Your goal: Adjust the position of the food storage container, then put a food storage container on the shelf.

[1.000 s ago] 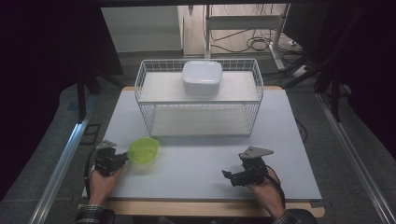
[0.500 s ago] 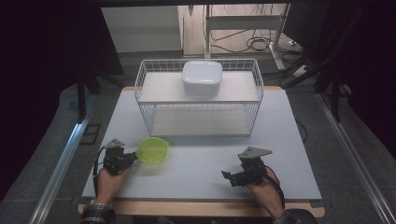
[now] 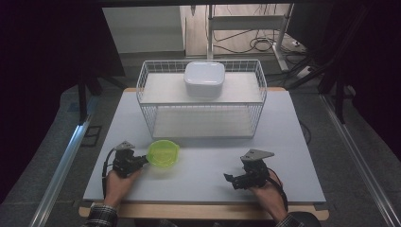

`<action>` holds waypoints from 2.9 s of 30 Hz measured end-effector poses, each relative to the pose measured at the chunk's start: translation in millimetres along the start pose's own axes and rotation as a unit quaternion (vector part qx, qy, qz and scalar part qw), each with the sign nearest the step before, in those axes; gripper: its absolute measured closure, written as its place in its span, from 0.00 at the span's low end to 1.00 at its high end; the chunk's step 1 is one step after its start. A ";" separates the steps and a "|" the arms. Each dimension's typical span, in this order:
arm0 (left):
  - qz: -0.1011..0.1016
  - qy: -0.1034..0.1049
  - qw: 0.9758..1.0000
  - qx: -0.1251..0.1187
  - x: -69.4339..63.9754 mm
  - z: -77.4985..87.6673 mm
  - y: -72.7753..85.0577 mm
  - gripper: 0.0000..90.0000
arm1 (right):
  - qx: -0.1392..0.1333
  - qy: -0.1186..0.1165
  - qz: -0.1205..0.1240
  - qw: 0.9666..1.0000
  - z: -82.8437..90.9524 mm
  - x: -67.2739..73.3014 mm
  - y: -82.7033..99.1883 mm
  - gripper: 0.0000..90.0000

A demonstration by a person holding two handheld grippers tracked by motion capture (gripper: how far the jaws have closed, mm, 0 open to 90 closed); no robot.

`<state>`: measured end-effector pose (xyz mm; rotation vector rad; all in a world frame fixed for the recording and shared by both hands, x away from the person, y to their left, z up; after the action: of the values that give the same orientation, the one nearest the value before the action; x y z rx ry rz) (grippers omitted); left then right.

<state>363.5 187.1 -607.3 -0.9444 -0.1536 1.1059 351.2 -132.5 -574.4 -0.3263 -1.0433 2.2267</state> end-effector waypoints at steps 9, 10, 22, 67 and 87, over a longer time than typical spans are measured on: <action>-0.019 0.018 1.000 0.013 -21.3 -13.4 -0.4 1.00 | 0.003 -0.001 0.000 1.000 -0.3 0.2 0.8 0.07; -0.023 0.020 0.999 0.014 -23.6 -14.8 -0.6 1.00 | 0.002 -0.001 0.000 1.000 -0.5 0.2 0.8 0.07; -0.063 0.045 0.997 0.023 -59.2 -32.7 -1.3 1.00 | 0.005 -0.001 0.002 1.000 -0.6 0.5 1.3 0.08; -0.155 0.018 0.988 -0.009 -105.8 -3.7 4.0 0.30 | -0.001 -0.012 -0.004 1.000 0.5 3.6 -0.2 0.08; -0.174 0.011 0.985 -0.004 -99.7 5.4 19.4 0.04 | -0.006 -0.013 0.018 1.000 -0.5 3.7 -2.6 0.02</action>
<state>299.3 111.4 -584.8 -0.8969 -0.2946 0.7721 349.7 -128.6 -572.5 -0.3259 -1.0728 2.2630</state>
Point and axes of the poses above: each handheld gripper's, and its own axes: z roughly backward along the jaws, y roughly out of its underside, x roughly to its left, the point moved 10 cm from there along -z, roughly forward along the jaws, and after that the axes turned 1 degree about z, right-handed, at the moved point
